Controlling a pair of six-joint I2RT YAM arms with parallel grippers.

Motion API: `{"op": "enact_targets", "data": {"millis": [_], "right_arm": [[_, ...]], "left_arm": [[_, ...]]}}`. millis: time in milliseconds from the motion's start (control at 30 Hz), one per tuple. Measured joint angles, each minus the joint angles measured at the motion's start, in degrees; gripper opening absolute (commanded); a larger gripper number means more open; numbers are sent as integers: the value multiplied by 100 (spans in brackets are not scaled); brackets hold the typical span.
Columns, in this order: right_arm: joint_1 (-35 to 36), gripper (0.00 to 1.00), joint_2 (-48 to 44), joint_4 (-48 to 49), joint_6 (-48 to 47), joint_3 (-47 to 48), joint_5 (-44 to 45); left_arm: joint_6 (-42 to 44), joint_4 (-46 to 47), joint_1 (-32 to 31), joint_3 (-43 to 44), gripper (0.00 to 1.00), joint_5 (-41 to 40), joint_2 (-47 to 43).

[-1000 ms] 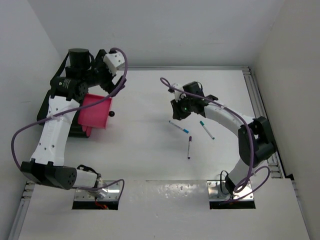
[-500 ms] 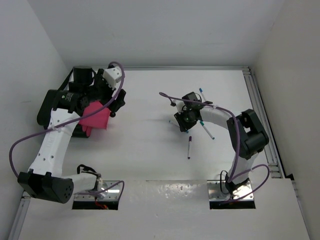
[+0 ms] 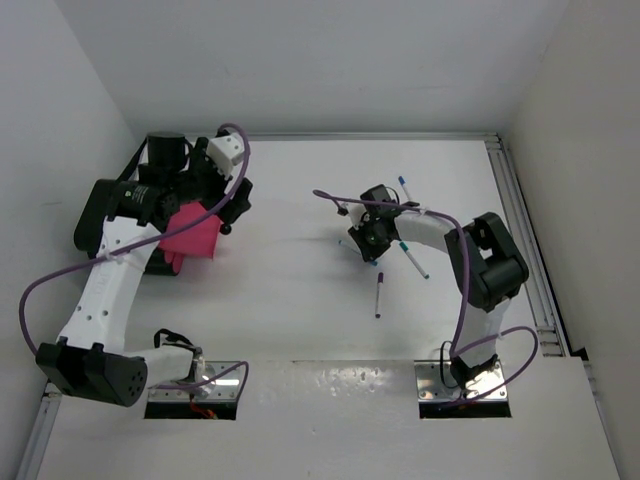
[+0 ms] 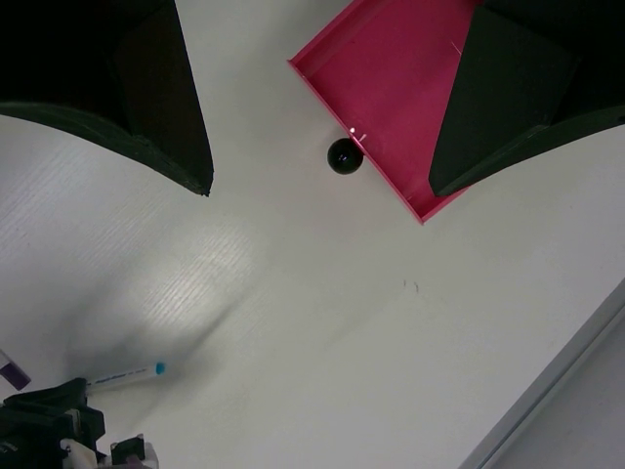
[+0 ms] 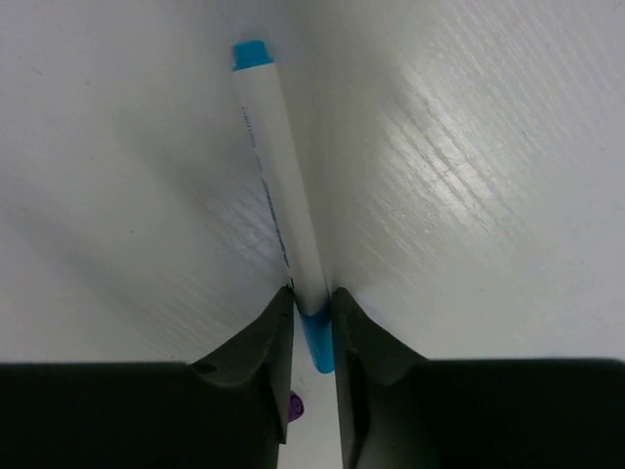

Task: Sort the stationery into containers
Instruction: Pick up the pen from the center of the board, then place the pen in the drawer.

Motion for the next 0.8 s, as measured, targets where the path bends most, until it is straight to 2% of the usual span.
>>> {"op": "enact_targets", "data": {"millis": [33,133,267,400,500,633,800], "right_arm": [[15,11,22,-7,-33,33,44],[74,1,79,-48,-131,138,155],[35,0,50,-223,-227,153,-96],[-227,0,-101,-925,-116,365,-1099],[-448,0,-192,-1360,74,809,-2135],[-474,0,-564,-1628,315,1014,-3324],[-107,0,-931,-1786,706,1014,-4293]], "left_arm": [[4,22,0,-15,100,13,0],[92,17,0,-85,98,138,7],[654,-22,0,-411,90,625,-28],[1394,72,-146,-1495,84,1088,-437],[1856,162,-595,-2286,81,1141,-903],[2365,256,-1305,-2415,80,1152,-920],[2675,431,-1904,-2280,77,1126,-542]]}}
